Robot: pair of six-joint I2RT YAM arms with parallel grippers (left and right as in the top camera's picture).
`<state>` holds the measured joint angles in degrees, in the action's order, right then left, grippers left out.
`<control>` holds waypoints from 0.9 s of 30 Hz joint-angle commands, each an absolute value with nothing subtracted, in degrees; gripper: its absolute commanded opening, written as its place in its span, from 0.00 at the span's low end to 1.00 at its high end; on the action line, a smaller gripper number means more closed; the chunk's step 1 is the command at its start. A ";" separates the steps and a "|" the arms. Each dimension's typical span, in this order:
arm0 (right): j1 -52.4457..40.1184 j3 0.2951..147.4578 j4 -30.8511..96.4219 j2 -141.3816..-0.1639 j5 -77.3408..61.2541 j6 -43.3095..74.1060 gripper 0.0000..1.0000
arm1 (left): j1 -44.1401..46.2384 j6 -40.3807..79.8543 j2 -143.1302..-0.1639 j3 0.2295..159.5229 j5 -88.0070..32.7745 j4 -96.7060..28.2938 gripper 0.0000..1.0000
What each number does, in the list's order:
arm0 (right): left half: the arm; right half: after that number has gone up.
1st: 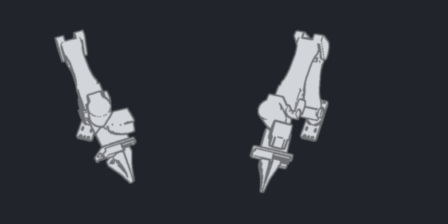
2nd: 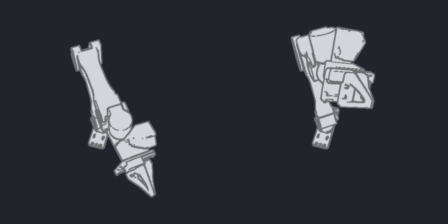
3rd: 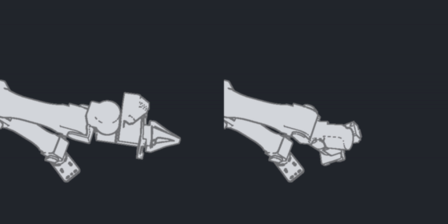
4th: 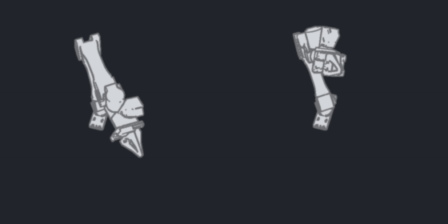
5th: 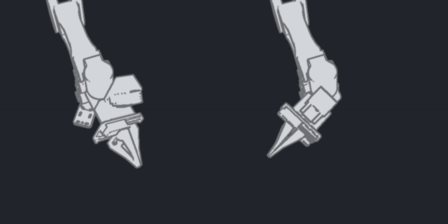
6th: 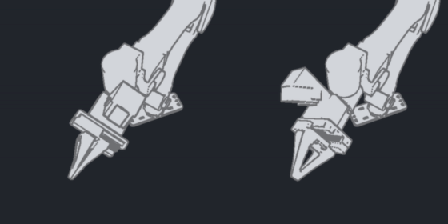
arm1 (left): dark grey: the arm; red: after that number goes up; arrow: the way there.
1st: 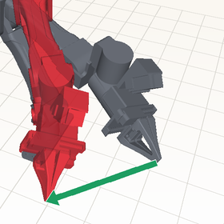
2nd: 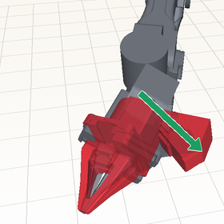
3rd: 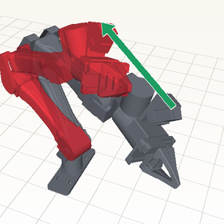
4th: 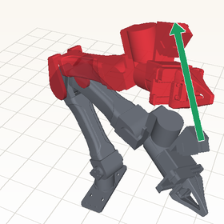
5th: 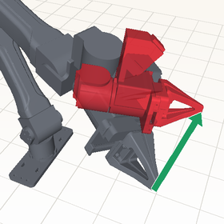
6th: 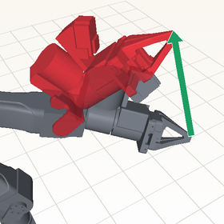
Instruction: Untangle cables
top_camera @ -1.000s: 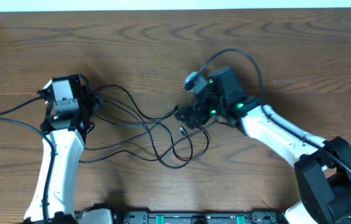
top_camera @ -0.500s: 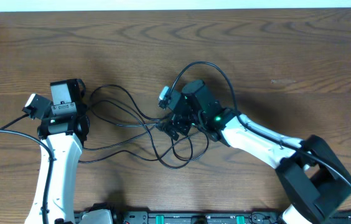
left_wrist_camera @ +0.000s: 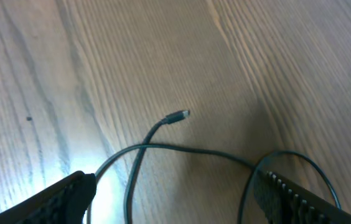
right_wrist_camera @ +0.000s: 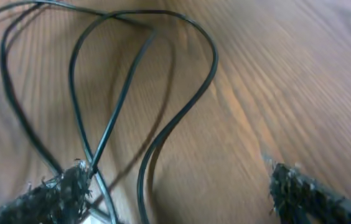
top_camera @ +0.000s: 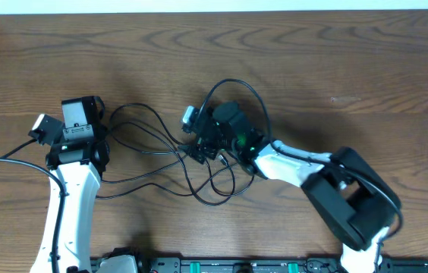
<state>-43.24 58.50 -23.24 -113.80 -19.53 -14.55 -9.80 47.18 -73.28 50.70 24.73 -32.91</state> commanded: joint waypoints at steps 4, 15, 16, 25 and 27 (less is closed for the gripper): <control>-45.89 58.74 -25.12 -118.28 -20.34 -15.22 0.92 | -10.04 47.97 -72.97 50.68 22.52 -32.51 0.86; -50.96 58.74 -27.94 -118.61 -19.44 -15.97 0.86 | -10.04 48.38 -72.97 50.68 20.01 -31.88 0.86; -50.96 58.74 -28.32 -119.02 -19.44 -15.94 0.82 | -10.04 48.38 -72.97 50.68 19.92 -31.88 0.86; -50.96 58.83 -31.11 -122.02 -19.59 -14.57 0.01 | -10.04 48.38 -72.97 50.68 19.90 -31.88 0.87; -50.94 58.83 -31.07 -122.06 -19.38 -14.57 0.01 | -10.04 48.38 -72.97 50.68 19.90 -31.88 0.87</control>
<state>-50.92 58.50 -30.74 -121.54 -19.55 -15.11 -9.80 48.03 -73.28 50.70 19.57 -31.88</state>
